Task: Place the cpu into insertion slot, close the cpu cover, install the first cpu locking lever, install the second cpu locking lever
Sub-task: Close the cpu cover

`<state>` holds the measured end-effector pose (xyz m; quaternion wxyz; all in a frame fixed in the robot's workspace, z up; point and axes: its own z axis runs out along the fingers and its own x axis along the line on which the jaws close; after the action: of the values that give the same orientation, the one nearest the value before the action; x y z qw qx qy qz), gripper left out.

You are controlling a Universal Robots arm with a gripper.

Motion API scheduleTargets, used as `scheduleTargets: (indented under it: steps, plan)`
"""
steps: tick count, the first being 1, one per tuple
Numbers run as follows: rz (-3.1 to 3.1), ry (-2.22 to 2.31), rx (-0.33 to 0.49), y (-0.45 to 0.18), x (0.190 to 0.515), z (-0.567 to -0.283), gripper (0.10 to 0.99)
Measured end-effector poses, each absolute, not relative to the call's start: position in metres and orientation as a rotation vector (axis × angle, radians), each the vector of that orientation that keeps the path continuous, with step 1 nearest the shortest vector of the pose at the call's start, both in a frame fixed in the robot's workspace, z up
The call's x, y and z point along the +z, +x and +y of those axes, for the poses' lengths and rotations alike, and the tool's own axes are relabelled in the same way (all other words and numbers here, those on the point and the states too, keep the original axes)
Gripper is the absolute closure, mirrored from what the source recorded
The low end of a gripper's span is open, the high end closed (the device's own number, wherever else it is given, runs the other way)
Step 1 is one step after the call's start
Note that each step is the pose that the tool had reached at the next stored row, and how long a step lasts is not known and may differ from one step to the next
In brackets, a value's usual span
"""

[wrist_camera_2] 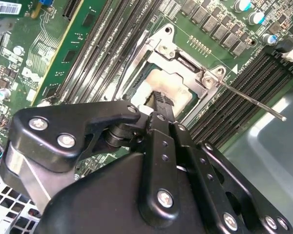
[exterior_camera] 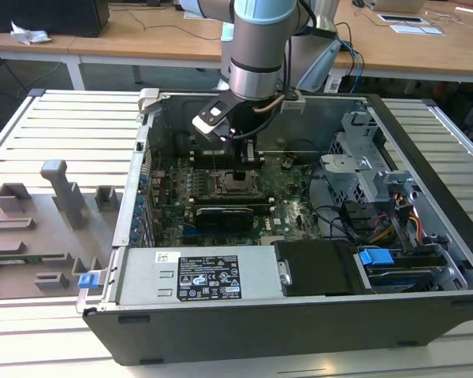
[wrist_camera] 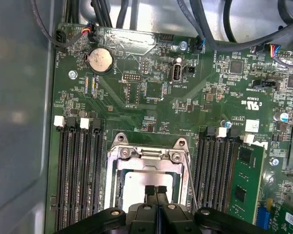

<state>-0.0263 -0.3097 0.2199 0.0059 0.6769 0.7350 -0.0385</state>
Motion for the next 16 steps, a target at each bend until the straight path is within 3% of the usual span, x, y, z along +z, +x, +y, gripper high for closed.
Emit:
scheduleTargets:
  steps: [16]
  plan:
    - [2.3, 2.119, -0.121, -0.026, 0.253, -0.31, 0.98]
